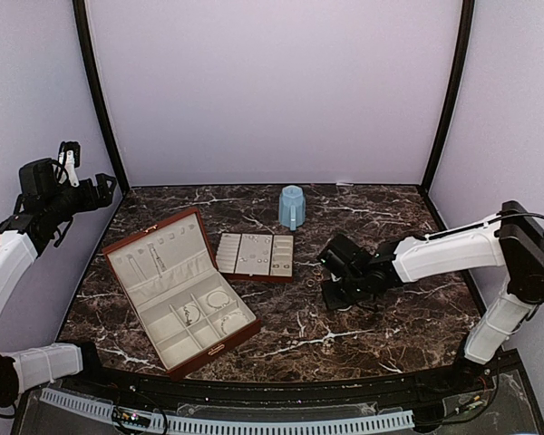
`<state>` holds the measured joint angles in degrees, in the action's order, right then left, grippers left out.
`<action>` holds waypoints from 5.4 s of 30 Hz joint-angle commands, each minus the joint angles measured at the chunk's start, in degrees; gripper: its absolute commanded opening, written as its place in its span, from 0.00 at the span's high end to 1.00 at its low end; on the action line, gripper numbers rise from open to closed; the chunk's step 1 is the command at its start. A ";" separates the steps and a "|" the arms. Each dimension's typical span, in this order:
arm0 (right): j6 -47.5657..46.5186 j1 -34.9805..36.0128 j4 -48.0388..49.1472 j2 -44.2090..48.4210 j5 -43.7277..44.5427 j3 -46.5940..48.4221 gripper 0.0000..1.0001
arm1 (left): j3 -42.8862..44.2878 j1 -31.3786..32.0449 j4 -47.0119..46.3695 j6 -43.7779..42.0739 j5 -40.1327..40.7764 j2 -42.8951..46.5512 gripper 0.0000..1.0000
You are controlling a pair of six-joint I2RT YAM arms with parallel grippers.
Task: Organize the mixed jewelry
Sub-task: Pick up the bangle from the center of the board, then place the bangle in the larger divider, then adjust the bracelet at the center of the board.
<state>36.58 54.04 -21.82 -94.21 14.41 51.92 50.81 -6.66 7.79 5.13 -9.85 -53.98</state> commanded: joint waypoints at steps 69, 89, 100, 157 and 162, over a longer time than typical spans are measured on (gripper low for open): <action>-25.61 18.98 10.60 -47.22 -38.70 68.43 1.00 | -1.68 -0.38 -1.99 0.66 -0.54 4.01 0.01; -25.26 18.91 4.43 -54.78 -38.56 78.90 1.00 | -1.62 -0.38 -1.73 0.41 -0.08 3.18 0.01; -24.71 18.62 4.23 -55.11 -37.86 79.30 0.77 | -1.59 -0.38 -1.73 0.42 0.10 3.09 0.01; 11.67 9.94 -14.74 7.57 -7.35 3.51 0.44 | 4.68 5.07 -1.67 0.30 -2.89 -4.49 0.01; 16.40 13.76 -15.22 6.26 -8.46 2.11 0.50 | 4.50 5.03 -1.71 0.37 -2.71 -4.83 0.01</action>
<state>46.61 65.04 -34.68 -87.64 6.07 55.22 55.88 -1.69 6.48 6.55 -13.30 -59.29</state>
